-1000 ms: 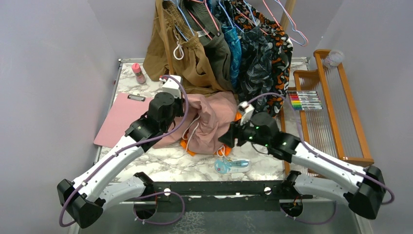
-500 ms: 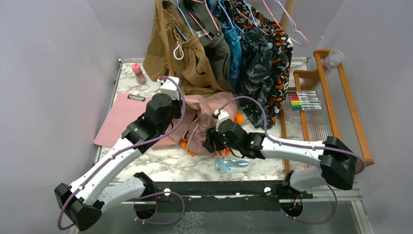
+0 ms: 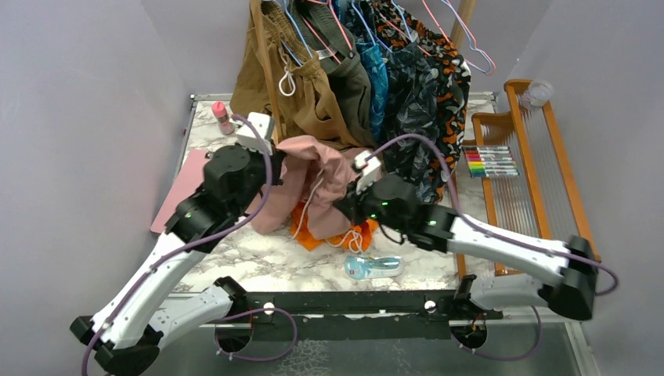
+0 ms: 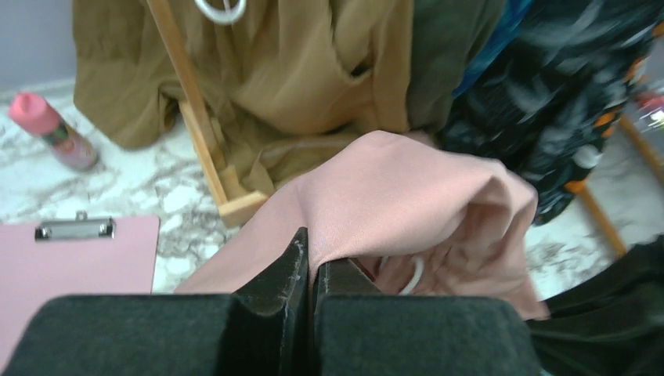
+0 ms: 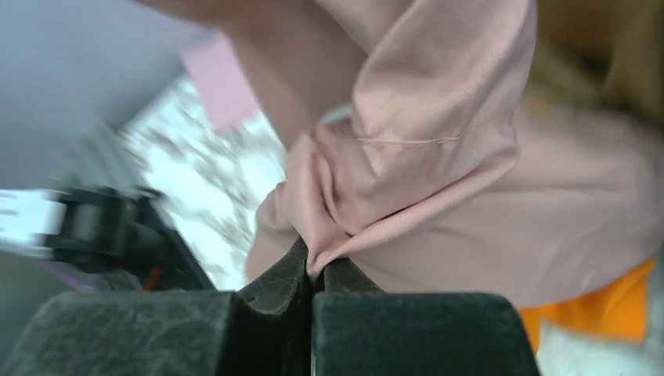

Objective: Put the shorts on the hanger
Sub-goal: Adjust the shorts at the center of the board.

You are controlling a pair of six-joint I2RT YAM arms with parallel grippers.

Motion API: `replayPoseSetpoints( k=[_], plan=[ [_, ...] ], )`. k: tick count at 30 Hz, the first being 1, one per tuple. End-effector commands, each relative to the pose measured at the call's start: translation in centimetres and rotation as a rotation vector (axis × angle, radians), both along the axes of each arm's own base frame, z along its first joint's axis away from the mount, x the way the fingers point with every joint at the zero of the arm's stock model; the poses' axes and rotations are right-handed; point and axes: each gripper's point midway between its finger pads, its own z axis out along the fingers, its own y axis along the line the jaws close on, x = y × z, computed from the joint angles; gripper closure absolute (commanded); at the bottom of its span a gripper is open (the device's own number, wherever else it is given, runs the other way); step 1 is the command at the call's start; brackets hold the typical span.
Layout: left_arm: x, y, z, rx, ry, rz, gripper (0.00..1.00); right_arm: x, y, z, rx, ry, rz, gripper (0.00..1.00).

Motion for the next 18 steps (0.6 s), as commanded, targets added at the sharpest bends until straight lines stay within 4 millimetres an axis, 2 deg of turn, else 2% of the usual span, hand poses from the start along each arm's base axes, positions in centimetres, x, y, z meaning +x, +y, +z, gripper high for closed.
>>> replayPoseSetpoints(
  k=[1,2,3,4,6,7,9,12,15,18],
  plan=[
    [-4.0,1.4,10.6,-0.137,-0.238,-0.097,1.0,-3.5,-2.7,15.1,0.186,-0.308,0.175,0.99],
    [-4.5,1.7,11.8,-0.15,-0.27,-0.107,1.0,-4.1,-3.7,17.1,0.206,-0.341,0.188,0.99],
    [-5.4,2.3,14.0,-0.177,-0.32,-0.112,1.0,-4.5,-4.8,18.7,0.218,-0.367,0.179,0.99],
    [-6.0,2.7,15.3,-0.192,-0.354,-0.115,1.0,-4.7,-5.8,19.9,0.223,-0.385,0.162,0.99],
    [-6.8,3.4,17.1,-0.206,-0.401,-0.112,1.0,-4.5,-7.8,20.8,0.215,-0.406,0.105,0.99],
    [-7.0,3.7,17.6,-0.204,-0.416,-0.108,1.0,-4.1,-8.8,20.4,0.2,-0.399,0.06,0.99],
    [-6.7,4.1,17.7,-0.185,-0.425,-0.082,1.0,-3.5,-10.2,18.3,0.157,-0.36,-0.015,0.99],
    [-5.8,4.0,17.2,-0.167,-0.411,-0.06,1.0,-3.5,-10.9,13.1,0.069,-0.259,-0.042,0.99],
    [-4.9,2.9,17.0,-0.155,-0.403,-0.077,1.0,-4.8,-11.2,9.1,0.034,-0.168,-0.002,0.99],
    [-3.9,1.1,17.4,-0.143,-0.41,-0.123,1.0,-6.9,-10.7,6.5,0.017,-0.102,0.108,0.99]
  ],
)
